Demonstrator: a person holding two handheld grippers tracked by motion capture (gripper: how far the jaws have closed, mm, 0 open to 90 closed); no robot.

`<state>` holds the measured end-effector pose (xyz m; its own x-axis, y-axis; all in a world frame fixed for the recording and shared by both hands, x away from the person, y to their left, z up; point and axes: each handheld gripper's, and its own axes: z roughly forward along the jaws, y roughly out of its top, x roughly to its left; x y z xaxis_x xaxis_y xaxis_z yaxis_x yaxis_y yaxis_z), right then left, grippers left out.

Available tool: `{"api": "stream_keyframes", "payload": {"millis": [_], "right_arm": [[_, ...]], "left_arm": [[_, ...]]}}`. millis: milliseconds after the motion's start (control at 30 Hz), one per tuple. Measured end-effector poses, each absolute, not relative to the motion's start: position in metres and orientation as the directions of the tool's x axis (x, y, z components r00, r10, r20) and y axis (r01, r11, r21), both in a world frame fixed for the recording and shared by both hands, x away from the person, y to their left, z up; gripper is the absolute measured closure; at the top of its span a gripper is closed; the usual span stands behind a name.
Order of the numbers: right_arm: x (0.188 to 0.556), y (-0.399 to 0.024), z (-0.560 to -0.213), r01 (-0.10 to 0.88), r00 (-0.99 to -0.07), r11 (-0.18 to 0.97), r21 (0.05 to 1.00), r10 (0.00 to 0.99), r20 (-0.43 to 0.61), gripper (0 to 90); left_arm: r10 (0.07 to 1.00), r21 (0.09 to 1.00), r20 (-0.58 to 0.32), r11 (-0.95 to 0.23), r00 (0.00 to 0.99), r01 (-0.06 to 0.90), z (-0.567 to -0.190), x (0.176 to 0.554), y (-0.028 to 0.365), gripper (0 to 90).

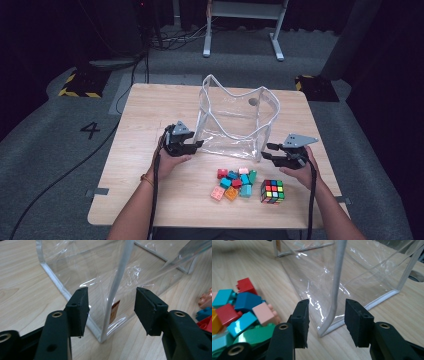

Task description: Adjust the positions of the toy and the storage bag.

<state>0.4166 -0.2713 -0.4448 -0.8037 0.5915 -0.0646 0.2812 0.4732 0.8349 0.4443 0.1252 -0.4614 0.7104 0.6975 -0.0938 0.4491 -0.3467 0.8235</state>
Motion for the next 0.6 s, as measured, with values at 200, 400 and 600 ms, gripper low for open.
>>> {"api": "stream_keyframes", "payload": {"millis": [200,400,600], "right_arm": [[0.42,-0.2684,-0.444,0.266,-0.793,0.472,0.84,0.603,-0.088,75.4],[0.4229,-0.2705,-0.4452,0.251,-0.801,0.454,0.855,0.593,-0.08,87.5],[0.4196,-0.2723,-0.4437,0.231,-0.803,0.481,0.846,0.585,-0.113,88.1]], "left_arm": [[0.651,0.822,-0.061,-0.397,0.756,0.409,-0.4534,0.4475,0.1186,69.4],[0.654,0.824,-0.019,-0.418,0.756,0.382,-0.4509,0.4465,0.1208,85.4],[0.631,0.825,-0.035,-0.419,0.775,0.379,-0.4511,0.4432,0.1196,86.9]]}}
